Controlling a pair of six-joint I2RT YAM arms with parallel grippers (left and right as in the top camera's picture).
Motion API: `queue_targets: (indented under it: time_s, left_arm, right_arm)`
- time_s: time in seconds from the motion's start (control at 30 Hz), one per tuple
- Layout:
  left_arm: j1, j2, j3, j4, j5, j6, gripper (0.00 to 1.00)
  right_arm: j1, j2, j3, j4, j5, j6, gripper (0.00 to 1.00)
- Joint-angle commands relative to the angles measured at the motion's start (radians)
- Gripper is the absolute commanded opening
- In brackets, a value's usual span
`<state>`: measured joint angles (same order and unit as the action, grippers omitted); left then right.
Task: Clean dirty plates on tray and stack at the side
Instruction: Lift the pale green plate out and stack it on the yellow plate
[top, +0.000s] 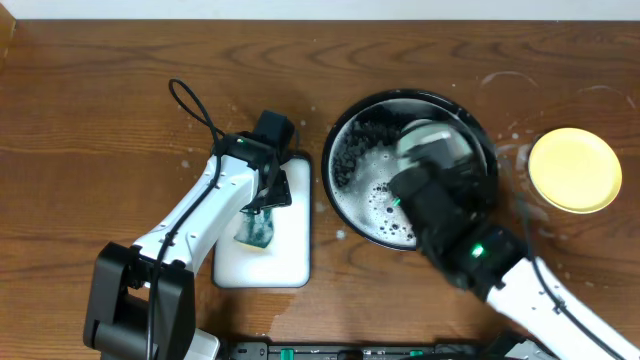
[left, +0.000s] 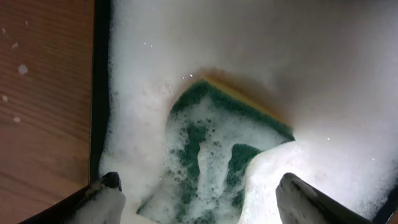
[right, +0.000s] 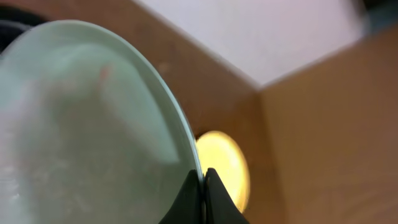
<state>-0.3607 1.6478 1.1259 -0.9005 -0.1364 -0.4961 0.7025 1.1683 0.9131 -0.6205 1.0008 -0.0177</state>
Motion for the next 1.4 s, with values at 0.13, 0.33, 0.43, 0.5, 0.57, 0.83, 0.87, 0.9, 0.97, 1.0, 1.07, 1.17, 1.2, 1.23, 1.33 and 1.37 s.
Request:
queue_targets:
  time_s: [0.13, 0.33, 0.43, 0.5, 0.57, 0.83, 0.87, 0.9, 0.97, 1.0, 1.07, 1.17, 1.2, 1.23, 1.33, 1.37]
  left_arm:
    - [0.003, 0.0, -0.004, -0.002, -0.002, 0.005, 0.82]
    - [0.003, 0.0, -0.004, -0.002, -0.002, 0.005, 0.82]
    - [0.003, 0.0, -0.004, -0.002, -0.002, 0.005, 0.82]
    - [0.003, 0.0, -0.004, -0.002, -0.002, 0.005, 0.82]
    - [0.003, 0.0, -0.004, -0.002, -0.002, 0.005, 0.82]
    - [0.003, 0.0, -0.004, -0.002, -0.002, 0.005, 0.82]
    - [0.003, 0.0, -0.004, -0.002, -0.002, 0.005, 0.82]
    - [0.003, 0.0, -0.004, -0.002, -0.002, 0.005, 0.82]
    - [0.003, 0.0, -0.004, -0.002, -0.002, 0.005, 0.82]
    - [0.003, 0.0, -0.004, -0.002, -0.002, 0.005, 0.82]
    - [0.003, 0.0, -0.004, -0.002, -0.002, 0.005, 0.82]
    - [0.003, 0.0, -0.004, -0.002, -0.002, 0.005, 0.82]
    - [0.003, 0.0, -0.004, -0.002, -0.002, 0.005, 0.82]
    - [0.003, 0.0, -0.004, -0.002, -0.002, 0.005, 0.82]
    - [0.003, 0.0, -0.004, -0.002, -0.002, 0.005, 0.82]
    - [0.003, 0.0, -0.004, -0.002, -0.002, 0.005, 0.82]
  right_arm:
    - [-0.394, 0.001, 0.011, 0.016, -0.655, 0.27, 0.01]
    - [-0.866, 0.01, 0.013, 0.043, -1.143, 0.315, 0.01]
    - [-1.096, 0.039, 0.013, 0.072, -1.238, 0.349, 0.01]
    - [-1.228, 0.071, 0.013, 0.089, -1.246, 0.401, 0.01]
    - [-1.332, 0.115, 0.013, 0.111, -1.245, 0.415, 0.01]
    - [-1.524, 0.373, 0.013, 0.222, -1.254, 0.484, 0.01]
    - [-1.527, 0.4, 0.013, 0.242, -1.268, 0.48, 0.01]
    - [-1.527, 0.421, 0.013, 0.27, -1.309, 0.45, 0.01]
    - [-1.526, 0.441, 0.016, 0.32, -1.45, 0.37, 0.24]
    - [-1.526, 0.439, 0.018, 0.335, -1.503, 0.369, 0.34]
    - [-1.521, 0.418, 0.031, 0.355, -1.588, 0.368, 0.38]
    - [-1.487, 0.351, 0.051, 0.356, -1.69, 0.368, 0.41]
    - [-1.466, 0.321, 0.054, 0.356, -1.728, 0.369, 0.41]
    - [-1.44, 0.286, 0.055, 0.356, -1.764, 0.368, 0.41]
    - [-1.324, 0.166, 0.055, 0.332, -1.83, 0.356, 0.43]
    - [-1.275, 0.124, 0.055, 0.313, -1.841, 0.335, 0.44]
